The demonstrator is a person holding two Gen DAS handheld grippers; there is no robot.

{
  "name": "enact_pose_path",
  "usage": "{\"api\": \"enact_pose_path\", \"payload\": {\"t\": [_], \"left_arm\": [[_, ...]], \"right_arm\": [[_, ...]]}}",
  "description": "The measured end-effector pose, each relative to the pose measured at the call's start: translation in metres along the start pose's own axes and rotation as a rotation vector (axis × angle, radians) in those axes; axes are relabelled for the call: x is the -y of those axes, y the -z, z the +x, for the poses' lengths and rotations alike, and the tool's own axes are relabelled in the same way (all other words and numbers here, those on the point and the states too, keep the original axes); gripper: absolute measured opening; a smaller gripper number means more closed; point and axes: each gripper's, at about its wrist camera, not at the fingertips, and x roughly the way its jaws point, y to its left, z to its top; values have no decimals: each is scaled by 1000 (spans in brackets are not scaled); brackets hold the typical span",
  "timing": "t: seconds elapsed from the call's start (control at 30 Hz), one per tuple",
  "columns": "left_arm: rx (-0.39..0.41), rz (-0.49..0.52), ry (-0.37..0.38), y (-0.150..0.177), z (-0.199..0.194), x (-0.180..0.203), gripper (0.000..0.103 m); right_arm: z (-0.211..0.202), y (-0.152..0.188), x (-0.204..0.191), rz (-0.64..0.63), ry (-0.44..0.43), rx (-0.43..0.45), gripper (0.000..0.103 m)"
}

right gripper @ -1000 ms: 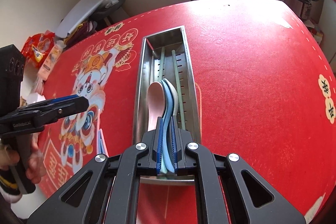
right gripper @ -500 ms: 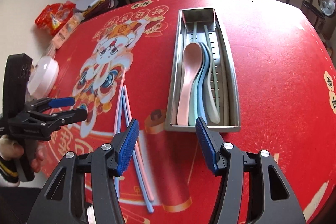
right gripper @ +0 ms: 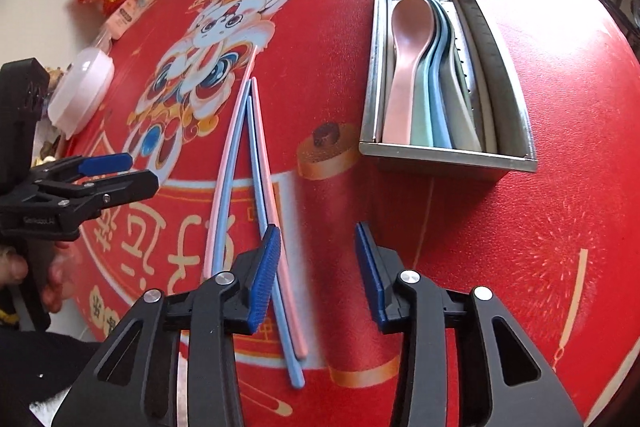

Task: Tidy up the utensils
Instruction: 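Move both tools back over the loose pink and blue chopsticks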

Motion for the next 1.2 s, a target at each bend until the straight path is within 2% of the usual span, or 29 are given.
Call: {"api": "enact_pose_path", "payload": {"t": [0.3,0.63,0.9,1.2], "left_arm": [[8,-18,-22,2,1,-6,97],[6,-23,-26,2,0,-9,97],[1,-22,-22,1,2,-7,97],[-2,-5,-23,-3,6,0,97]], "right_arm": [[17,-5,-18,-78,8,-9,26],[26,-10,-26,-120,28,-16,25],[25,-10,-18,-80,13,-9,17],[24,-10,-17,-81,30,-6,16]]}}
